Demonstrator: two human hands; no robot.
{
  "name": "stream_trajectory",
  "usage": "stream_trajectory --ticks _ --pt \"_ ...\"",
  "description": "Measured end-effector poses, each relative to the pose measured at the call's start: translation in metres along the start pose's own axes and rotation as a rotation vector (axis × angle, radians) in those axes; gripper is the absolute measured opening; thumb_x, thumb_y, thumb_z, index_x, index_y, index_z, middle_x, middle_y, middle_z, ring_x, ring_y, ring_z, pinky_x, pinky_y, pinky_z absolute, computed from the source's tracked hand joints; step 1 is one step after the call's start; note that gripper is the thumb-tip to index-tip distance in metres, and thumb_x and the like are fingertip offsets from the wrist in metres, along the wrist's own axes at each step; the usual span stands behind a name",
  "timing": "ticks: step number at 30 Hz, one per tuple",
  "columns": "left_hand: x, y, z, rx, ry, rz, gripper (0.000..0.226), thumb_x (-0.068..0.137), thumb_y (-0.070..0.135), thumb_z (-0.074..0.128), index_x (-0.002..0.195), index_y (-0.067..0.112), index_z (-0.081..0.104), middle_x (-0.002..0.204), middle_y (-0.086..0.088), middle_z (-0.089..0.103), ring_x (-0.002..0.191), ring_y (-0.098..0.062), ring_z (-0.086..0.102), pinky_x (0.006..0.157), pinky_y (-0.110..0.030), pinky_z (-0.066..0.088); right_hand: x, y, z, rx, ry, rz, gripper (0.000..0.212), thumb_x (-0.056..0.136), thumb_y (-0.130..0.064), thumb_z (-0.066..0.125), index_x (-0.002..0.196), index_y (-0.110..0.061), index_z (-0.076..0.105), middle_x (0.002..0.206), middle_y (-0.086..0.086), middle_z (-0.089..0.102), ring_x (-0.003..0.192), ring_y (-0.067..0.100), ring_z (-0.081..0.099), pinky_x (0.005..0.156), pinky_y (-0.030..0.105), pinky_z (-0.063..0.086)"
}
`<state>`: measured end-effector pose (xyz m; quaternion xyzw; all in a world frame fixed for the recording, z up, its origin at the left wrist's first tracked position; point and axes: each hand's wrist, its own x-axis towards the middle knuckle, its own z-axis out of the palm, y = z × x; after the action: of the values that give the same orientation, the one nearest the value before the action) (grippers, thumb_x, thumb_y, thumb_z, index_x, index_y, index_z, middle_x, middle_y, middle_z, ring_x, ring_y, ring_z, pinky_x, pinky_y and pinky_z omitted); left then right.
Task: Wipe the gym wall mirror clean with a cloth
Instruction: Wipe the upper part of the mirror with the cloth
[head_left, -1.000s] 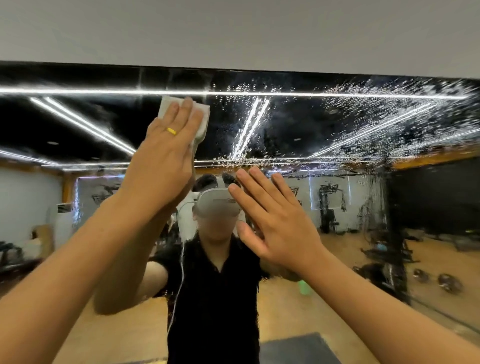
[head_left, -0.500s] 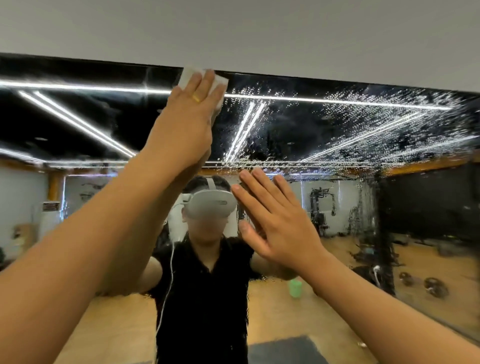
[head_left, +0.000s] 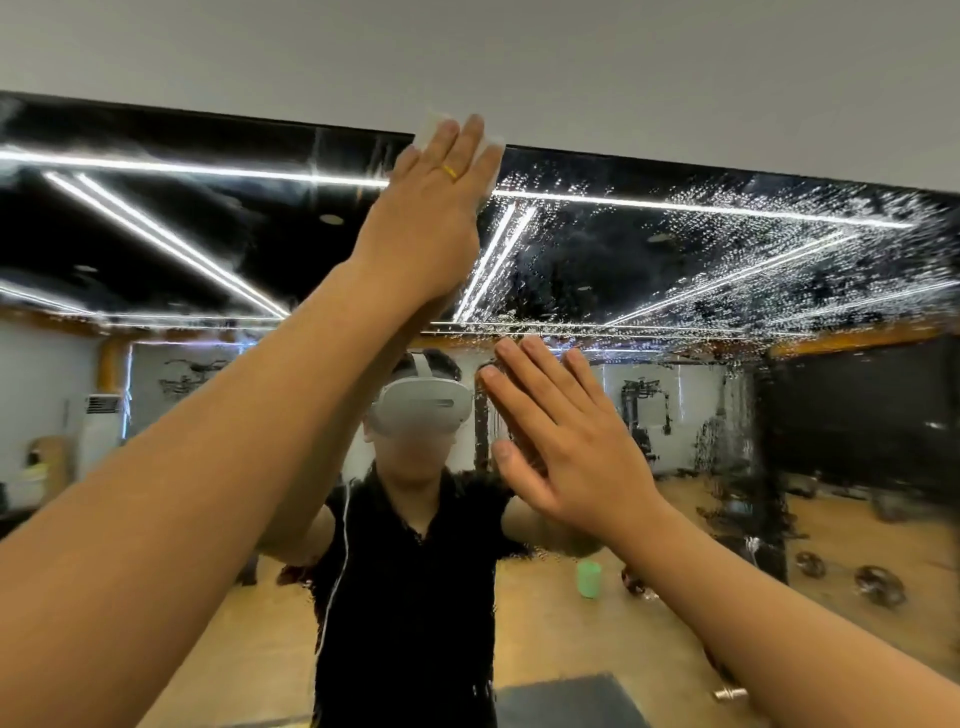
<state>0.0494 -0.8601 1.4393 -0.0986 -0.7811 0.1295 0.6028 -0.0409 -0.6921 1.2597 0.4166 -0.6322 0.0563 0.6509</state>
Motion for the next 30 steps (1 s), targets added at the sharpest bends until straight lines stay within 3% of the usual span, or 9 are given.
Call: stream_trajectory --ticks 4,8,11,20,24,30 --pt "-0.019 0.0 0.004 -0.006 0.005 0.019 0.07 0.104 0.007 0.039 0.166 0.018 0.009 0.174 -0.007 0.0 0.16 -0.025 -0.001 0.128 -0.045 0.001 0.0 -0.001 0.001 0.011 0.007 0.0 0.063 0.102 -0.039 0.05 0.159 -0.014 0.036 0.169 0.007 0.024 0.159 0.024 0.016 0.126 0.056 0.02" --pt "-0.077 -0.004 0.018 0.004 0.072 0.075 0.067 0.1 0.006 0.049 0.163 0.01 0.025 0.17 -0.015 0.019 0.158 -0.033 0.017 0.125 -0.054 0.02 0.0 -0.001 0.001 0.019 0.02 -0.007 0.063 0.102 -0.038 0.051 0.159 -0.014 0.038 0.169 0.007 0.026 0.158 0.025 0.017 0.125 0.057 0.021" --pt "-0.096 -0.004 0.027 -0.001 0.085 0.082 0.066 0.099 0.004 0.052 0.161 0.008 0.03 0.169 -0.015 0.024 0.156 -0.033 0.022 0.122 -0.054 0.025 0.0 0.0 0.0 0.009 0.024 -0.006 0.063 0.102 -0.037 0.052 0.158 -0.014 0.038 0.169 0.008 0.026 0.158 0.025 0.017 0.125 0.057 0.022" --pt "-0.009 0.014 0.004 0.032 -0.012 0.038 0.068 0.106 0.009 0.038 0.166 0.018 0.007 0.174 -0.008 -0.001 0.16 -0.026 -0.001 0.127 -0.043 0.0 0.001 -0.002 0.001 0.0 0.046 -0.007 0.062 0.1 -0.037 0.055 0.157 -0.014 0.042 0.168 0.008 0.028 0.158 0.025 0.019 0.125 0.055 0.023" --pt "0.015 0.018 0.004 0.038 -0.026 0.033 0.07 0.105 0.007 0.036 0.167 0.019 0.005 0.174 -0.007 -0.004 0.16 -0.025 -0.004 0.128 -0.044 -0.001 0.0 -0.001 0.0 0.004 0.031 -0.007 0.062 0.101 -0.037 0.054 0.157 -0.014 0.041 0.168 0.007 0.027 0.158 0.024 0.018 0.125 0.055 0.022" --pt "-0.03 0.015 0.012 0.005 0.019 0.063 0.066 0.105 0.011 0.04 0.165 0.013 0.013 0.173 -0.011 0.007 0.16 -0.029 0.006 0.127 -0.048 0.007 0.001 0.0 0.0 0.009 0.036 -0.004 0.062 0.101 -0.037 0.054 0.157 -0.014 0.042 0.168 0.007 0.028 0.158 0.024 0.018 0.125 0.055 0.023"
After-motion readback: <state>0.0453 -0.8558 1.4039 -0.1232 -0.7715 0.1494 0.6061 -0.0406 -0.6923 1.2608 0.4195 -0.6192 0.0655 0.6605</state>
